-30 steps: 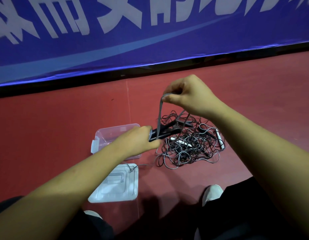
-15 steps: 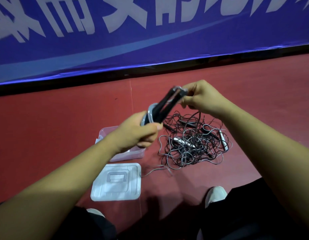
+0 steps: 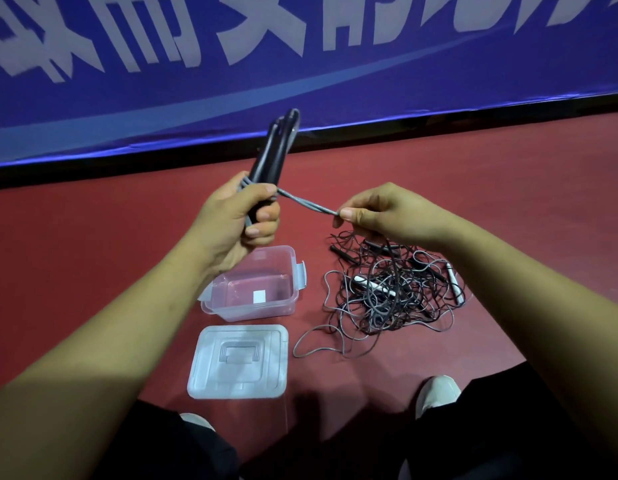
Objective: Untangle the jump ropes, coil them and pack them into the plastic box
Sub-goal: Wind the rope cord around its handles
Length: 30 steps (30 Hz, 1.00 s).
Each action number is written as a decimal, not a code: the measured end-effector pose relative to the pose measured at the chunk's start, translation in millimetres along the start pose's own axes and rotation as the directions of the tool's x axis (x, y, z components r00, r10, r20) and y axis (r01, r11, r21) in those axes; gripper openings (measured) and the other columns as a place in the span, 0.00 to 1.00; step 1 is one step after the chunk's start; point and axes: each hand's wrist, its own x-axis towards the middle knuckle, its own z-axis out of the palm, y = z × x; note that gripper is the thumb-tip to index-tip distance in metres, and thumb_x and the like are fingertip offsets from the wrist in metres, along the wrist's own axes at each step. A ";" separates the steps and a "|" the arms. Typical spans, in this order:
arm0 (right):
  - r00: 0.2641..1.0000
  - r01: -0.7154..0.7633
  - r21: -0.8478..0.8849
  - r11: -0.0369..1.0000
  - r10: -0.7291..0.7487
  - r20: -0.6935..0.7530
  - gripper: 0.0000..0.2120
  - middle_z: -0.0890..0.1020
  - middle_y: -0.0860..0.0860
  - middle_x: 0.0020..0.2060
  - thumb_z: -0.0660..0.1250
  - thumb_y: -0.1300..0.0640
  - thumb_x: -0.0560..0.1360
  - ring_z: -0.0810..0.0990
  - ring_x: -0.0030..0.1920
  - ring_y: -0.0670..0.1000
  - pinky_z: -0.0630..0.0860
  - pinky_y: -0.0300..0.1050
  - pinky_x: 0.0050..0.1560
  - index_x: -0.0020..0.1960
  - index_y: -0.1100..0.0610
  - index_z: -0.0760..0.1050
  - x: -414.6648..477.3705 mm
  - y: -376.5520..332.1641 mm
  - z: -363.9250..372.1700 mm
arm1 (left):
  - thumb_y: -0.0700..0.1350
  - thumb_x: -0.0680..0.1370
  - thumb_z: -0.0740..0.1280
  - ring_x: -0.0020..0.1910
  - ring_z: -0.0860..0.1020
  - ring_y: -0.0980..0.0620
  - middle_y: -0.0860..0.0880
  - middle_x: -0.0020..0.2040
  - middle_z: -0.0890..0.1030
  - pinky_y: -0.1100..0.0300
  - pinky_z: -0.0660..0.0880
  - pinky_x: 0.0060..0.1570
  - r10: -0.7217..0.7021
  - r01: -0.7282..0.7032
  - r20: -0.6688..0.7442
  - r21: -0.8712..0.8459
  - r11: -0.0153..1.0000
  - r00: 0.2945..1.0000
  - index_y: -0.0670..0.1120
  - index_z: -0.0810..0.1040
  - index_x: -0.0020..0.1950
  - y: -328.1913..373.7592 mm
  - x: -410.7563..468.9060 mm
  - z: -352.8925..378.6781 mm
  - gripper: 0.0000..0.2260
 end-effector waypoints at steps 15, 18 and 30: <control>0.998 0.008 -0.123 0.992 -0.016 -0.061 0.11 0.76 0.50 0.28 0.63 0.57 0.81 0.74 0.28 0.48 0.72 0.40 0.32 0.46 0.60 0.81 -4.2 -13.4 -6.1 | 0.27 0.74 0.59 0.20 0.60 0.55 0.49 0.25 0.64 0.67 0.54 0.22 0.043 0.034 -0.252 0.294 0.955 0.967 0.46 0.63 0.40 -8.5 21.6 -26.2 0.15; 0.999 -0.004 -0.075 0.997 0.000 -0.042 0.13 0.75 0.54 0.27 0.64 0.55 0.81 0.72 0.28 0.50 0.68 0.39 0.30 0.44 0.61 0.80 -5.9 -17.4 -6.7 | 0.28 0.73 0.62 0.20 0.60 0.54 0.47 0.27 0.65 0.65 0.56 0.23 0.130 0.056 -0.308 0.529 0.847 0.943 0.47 0.65 0.41 -12.4 25.1 -27.5 0.14; 0.998 0.063 0.001 0.998 -0.063 0.005 0.05 0.69 0.51 0.25 0.73 0.59 0.75 0.62 0.25 0.46 0.58 0.37 0.25 0.43 0.61 0.83 -17.4 -28.9 -7.6 | 0.59 0.68 0.78 0.35 0.76 0.50 0.50 0.37 0.80 0.56 0.69 0.34 0.254 0.177 -0.259 0.936 0.305 0.932 0.46 0.75 0.45 -40.1 22.3 -31.0 0.21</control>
